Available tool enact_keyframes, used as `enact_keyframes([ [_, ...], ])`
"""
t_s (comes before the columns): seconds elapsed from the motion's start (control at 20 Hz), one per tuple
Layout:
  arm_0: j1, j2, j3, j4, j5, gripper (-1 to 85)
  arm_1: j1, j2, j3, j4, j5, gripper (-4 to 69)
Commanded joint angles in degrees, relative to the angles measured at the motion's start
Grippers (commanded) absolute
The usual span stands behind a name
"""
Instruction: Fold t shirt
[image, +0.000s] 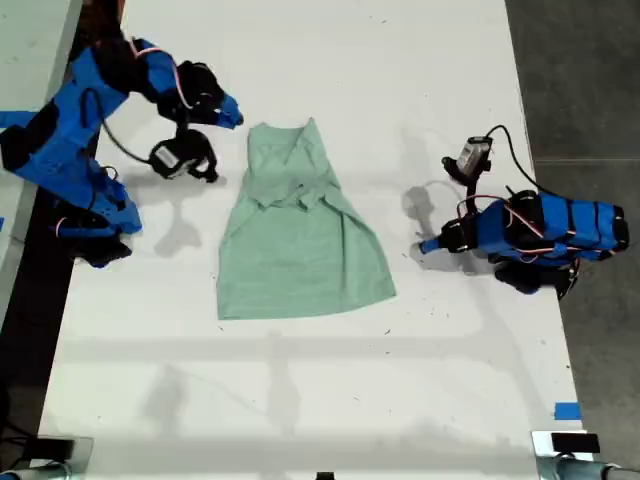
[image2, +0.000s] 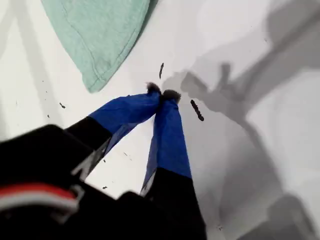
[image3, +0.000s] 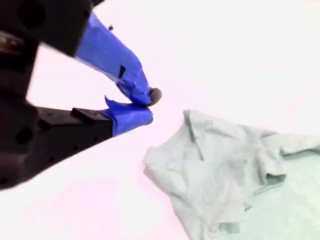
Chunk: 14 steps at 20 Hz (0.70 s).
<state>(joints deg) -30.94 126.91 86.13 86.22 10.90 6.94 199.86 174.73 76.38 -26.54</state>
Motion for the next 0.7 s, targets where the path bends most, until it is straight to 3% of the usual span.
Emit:
enact_keyframes([
  [0.0, 11.3, 33.9, 33.0, -13.5, -8.4, -0.3, 0.2, 0.4, 3.3, 0.2, -1.2, 1.0],
  [0.1, 16.9, 51.9, 61.3, -20.2, -15.7, -0.3, 0.2, 0.4, 3.3, 0.2, -1.1, 1.0],
  [0.2, 22.2, 69.8, 82.4, -26.7, -18.8, -0.3, 0.2, 0.4, 3.3, 0.2, -1.1, 1.0],
  [0.35, 27.1, 78.9, 101.1, -28.2, -23.6, -0.3, 0.2, 0.4, 3.3, 0.2, -0.8, 1.0],
  [0.45, 30.9, 74.0, 102.6, -28.3, -22.1, 1.4, 0.2, 0.4, 3.3, 0.2, -0.5, 1.0],
  [0.5, 33.0, 76.8, 102.6, -27.9, -25.8, -0.2, -0.2, 0.4, 3.3, 0.2, -0.3, 1.0],
  [0.6, 34.3, 78.4, 102.6, -28.0, -15.0, 4.6, -0.1, 0.4, 3.3, 0.2, -0.2, 1.0],
  [0.65, 34.3, 78.0, 102.6, -28.0, -5.7, 7.6, 0.0, 0.4, 3.3, 0.2, -0.4, 1.0],
])
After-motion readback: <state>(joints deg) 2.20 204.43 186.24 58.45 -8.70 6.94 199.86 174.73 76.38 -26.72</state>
